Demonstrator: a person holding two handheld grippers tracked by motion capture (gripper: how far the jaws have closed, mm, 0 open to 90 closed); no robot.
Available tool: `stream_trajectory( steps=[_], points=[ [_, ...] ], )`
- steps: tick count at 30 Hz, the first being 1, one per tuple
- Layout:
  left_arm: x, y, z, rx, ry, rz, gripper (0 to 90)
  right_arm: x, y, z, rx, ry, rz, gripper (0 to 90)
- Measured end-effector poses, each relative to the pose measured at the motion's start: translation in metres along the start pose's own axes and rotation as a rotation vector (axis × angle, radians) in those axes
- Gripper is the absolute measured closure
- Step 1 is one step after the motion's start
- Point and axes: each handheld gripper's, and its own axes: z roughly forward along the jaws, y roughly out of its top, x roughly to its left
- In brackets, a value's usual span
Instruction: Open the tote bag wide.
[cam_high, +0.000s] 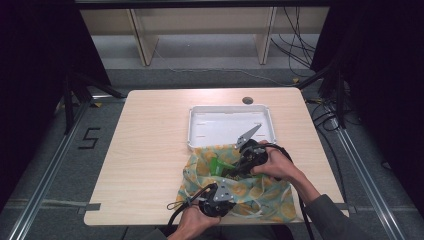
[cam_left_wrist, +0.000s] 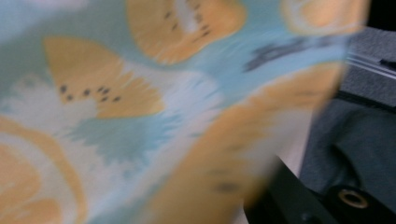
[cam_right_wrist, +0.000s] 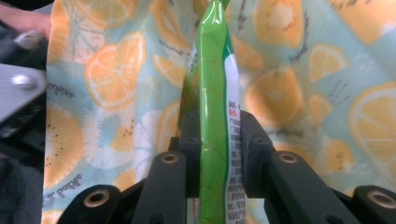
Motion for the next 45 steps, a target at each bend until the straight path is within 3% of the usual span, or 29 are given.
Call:
stream_trajectory(
  steps=[4,9,10,11,13,14,15,21,22,26,29,31,36,39,41,42,45],
  points=[
    [-0.003,0.003,-0.010,-0.016,-0.025,-0.004,80.7,0.001,0.006,-0.009,-0.047,-0.039,-0.035,75.0],
    [-0.006,0.003,-0.022,-0.025,-0.048,-0.051,71.6,0.003,0.012,-0.018,-0.103,-0.063,-0.039,75.0],
    [-0.007,0.003,-0.024,-0.022,-0.053,-0.060,69.9,0.005,0.012,-0.019,-0.113,-0.068,-0.006,74.9],
    [-0.007,0.003,-0.024,-0.022,-0.053,-0.060,68.3,0.004,0.013,-0.020,-0.128,-0.078,-0.018,74.9],
    [-0.007,0.003,-0.028,-0.027,-0.046,-0.063,64.7,0.004,0.014,-0.022,-0.125,-0.085,-0.025,74.9],
    [-0.004,0.004,-0.035,-0.002,-0.040,-0.035,62.2,0.005,0.016,-0.023,-0.142,-0.091,-0.008,74.9],
    [-0.003,0.004,-0.038,-0.010,-0.032,-0.047,61.0,0.004,0.017,-0.023,-0.158,-0.090,-0.023,74.9],
    [-0.003,0.000,-0.055,-0.025,-0.029,-0.081,54.7,0.007,0.021,-0.029,-0.183,-0.109,-0.013,75.0],
    [-0.002,-0.002,-0.060,-0.017,-0.020,-0.060,53.7,0.006,0.021,-0.029,-0.200,-0.116,-0.014,74.9],
    [-0.003,-0.007,-0.068,-0.033,-0.002,-0.069,49.2,0.005,0.022,-0.035,-0.220,-0.117,-0.002,74.9],
    [0.000,-0.010,-0.074,-0.006,0.027,-0.059,45.8,0.005,0.022,-0.037,-0.233,-0.120,0.010,74.9],
    [0.003,-0.014,-0.078,-0.018,0.031,-0.085,45.3,0.004,0.022,-0.041,-0.240,-0.125,0.020,74.9],
    [0.005,-0.017,-0.086,-0.024,0.048,-0.089,43.9,0.003,0.021,-0.047,-0.268,-0.124,0.020,74.9],
    [0.006,-0.018,-0.090,-0.026,0.062,-0.104,43.3,0.003,0.020,-0.054,-0.269,-0.136,0.044,74.9],
    [0.008,-0.019,-0.093,-0.035,0.069,-0.093,42.8,0.002,0.019,-0.057,-0.280,-0.134,0.047,74.9],
    [0.009,-0.020,-0.095,-0.043,0.073,-0.118,42.7,0.000,0.017,-0.059,-0.295,-0.144,0.062,74.9],
    [0.010,-0.022,-0.097,-0.049,0.075,-0.133,41.2,-0.003,0.015,-0.063,-0.293,-0.145,0.066,74.9]
  ],
)
